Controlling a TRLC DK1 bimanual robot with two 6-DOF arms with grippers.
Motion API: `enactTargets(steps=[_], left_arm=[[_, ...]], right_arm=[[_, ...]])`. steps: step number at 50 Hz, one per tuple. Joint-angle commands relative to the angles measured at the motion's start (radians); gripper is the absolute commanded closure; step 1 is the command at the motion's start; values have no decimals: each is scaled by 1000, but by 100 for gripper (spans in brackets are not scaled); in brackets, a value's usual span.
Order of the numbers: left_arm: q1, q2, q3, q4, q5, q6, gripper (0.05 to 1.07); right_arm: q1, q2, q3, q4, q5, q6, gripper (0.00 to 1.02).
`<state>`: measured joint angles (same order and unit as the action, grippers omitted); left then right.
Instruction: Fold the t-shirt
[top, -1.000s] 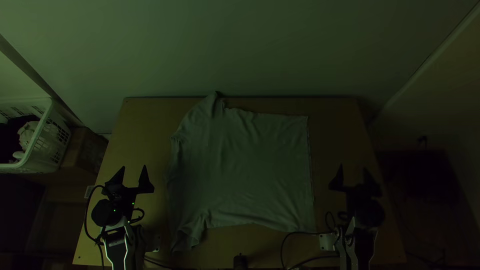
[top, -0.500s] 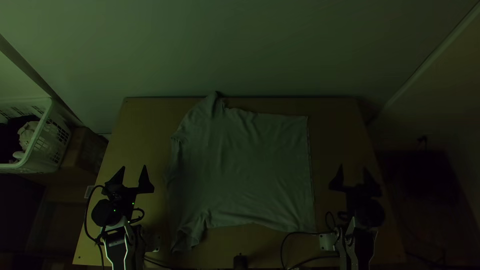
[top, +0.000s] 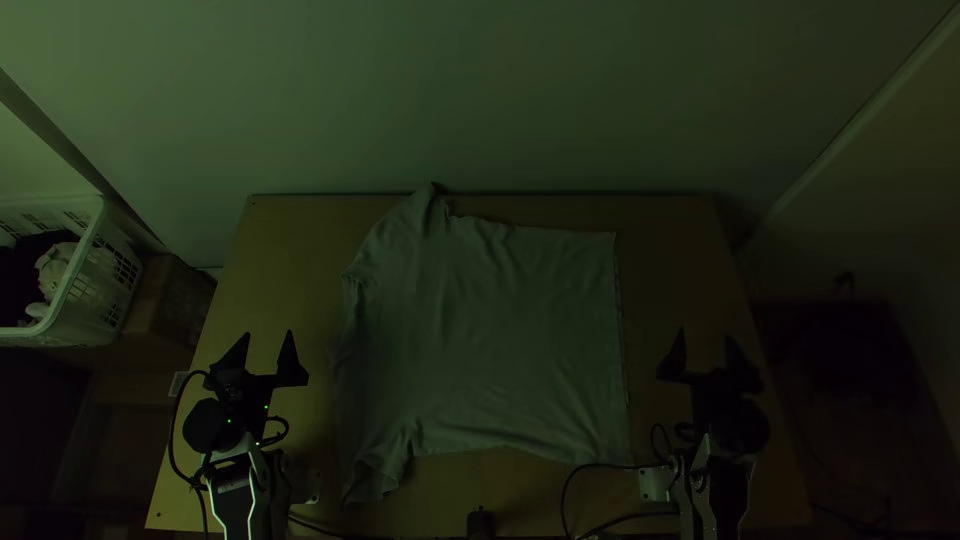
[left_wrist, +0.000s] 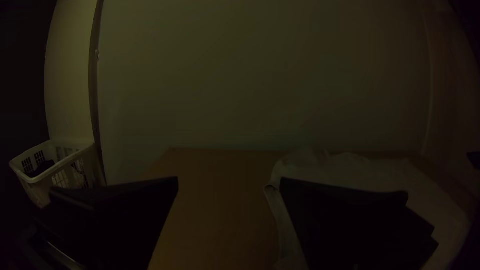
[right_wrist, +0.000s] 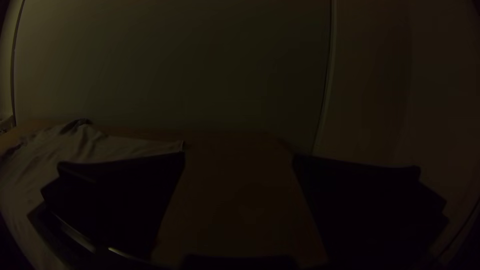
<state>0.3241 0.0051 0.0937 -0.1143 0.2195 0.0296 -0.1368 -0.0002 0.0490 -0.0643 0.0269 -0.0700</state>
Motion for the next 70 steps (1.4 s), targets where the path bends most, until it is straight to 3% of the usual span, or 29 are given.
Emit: enactTargets(steps=[1,34,50,70], left_arm=[[-3,-7,-40,-42,3,-8,10],[-20,58,92,4,-48,-5,10],[-51,478,462,16,-46,-46,10],[-143,897,930,-125,-48,-62,10]], right_arm=[[17,-3,-17,12,5,36,4],[75,39,112,32,5,102,4],[106,368,359,123,5,104,4],[111,813,730,50,5,113,4]])
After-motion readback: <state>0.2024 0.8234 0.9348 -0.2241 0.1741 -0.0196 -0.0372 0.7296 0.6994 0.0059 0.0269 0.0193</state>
